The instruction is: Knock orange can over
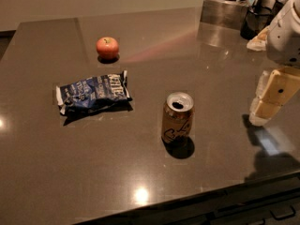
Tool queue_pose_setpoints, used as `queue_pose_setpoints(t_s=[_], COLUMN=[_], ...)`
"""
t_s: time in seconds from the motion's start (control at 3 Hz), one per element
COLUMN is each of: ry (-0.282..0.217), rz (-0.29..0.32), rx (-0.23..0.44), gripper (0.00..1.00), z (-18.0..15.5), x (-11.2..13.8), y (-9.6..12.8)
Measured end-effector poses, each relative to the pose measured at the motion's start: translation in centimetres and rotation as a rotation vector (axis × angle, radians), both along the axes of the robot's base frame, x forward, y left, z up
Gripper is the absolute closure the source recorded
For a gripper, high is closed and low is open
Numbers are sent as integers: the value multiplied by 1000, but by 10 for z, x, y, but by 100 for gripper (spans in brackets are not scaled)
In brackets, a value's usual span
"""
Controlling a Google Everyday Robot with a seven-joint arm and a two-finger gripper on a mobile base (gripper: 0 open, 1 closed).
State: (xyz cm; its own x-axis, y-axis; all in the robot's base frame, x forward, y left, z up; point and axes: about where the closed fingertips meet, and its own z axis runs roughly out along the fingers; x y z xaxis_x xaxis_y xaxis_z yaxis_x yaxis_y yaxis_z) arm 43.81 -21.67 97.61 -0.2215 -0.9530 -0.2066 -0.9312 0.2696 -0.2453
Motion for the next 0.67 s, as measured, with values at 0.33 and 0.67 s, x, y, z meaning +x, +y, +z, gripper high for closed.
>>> queue_pose_setpoints(t_s=[0.33,0.67], ry=[0,5], rz=[0,5], rx=[0,36], gripper=[0,0], z=[0,-2], x=[0,1], y=[0,5])
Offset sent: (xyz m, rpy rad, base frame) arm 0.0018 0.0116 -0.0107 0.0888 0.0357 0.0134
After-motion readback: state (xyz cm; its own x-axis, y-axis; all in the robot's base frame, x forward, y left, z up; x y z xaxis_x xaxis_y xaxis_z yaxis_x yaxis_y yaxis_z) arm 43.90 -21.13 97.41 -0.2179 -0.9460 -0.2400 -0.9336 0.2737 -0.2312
